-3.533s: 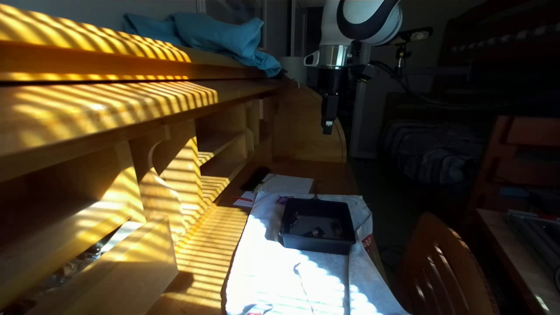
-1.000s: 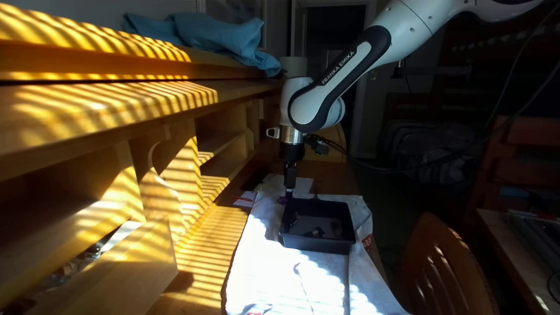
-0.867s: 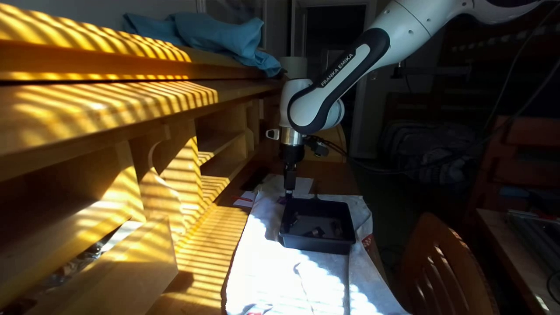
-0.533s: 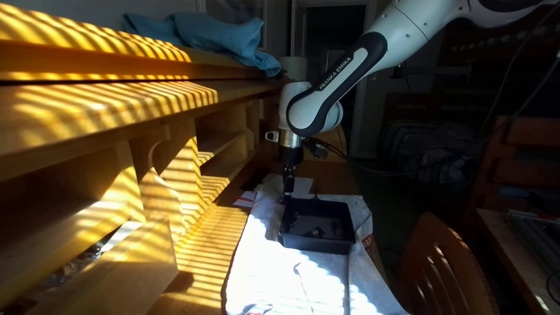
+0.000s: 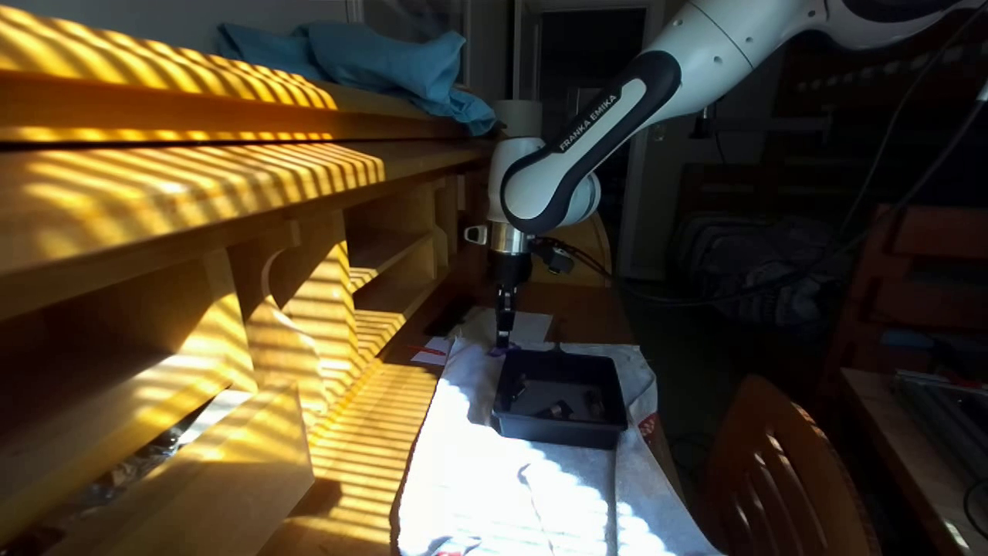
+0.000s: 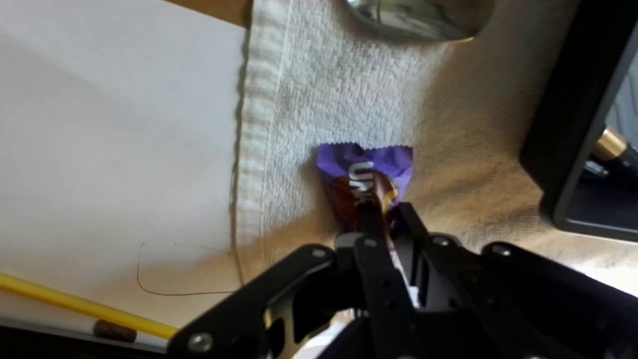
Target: Put the packet on the spoon and put the packet in the tray
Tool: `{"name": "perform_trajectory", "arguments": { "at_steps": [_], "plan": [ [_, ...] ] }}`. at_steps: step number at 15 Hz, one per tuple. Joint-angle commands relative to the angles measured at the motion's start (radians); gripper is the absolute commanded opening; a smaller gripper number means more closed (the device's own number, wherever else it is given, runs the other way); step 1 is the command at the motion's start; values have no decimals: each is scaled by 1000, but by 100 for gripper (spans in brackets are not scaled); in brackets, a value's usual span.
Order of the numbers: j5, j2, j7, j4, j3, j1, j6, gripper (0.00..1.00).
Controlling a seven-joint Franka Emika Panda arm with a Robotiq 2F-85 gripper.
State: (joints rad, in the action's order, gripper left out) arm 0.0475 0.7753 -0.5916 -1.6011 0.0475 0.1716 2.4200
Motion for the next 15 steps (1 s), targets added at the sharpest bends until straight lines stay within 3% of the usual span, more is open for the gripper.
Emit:
{"name": "perform_trajectory", "arguments": {
  "at_steps": [1, 10, 15],
  "plan": [
    [-7, -2, 29, 22, 14, 22, -60, 0],
    [2, -74, 74, -13, 9, 37, -151, 1],
    [8, -132, 82, -38, 12, 31, -268, 1]
  ]
}}
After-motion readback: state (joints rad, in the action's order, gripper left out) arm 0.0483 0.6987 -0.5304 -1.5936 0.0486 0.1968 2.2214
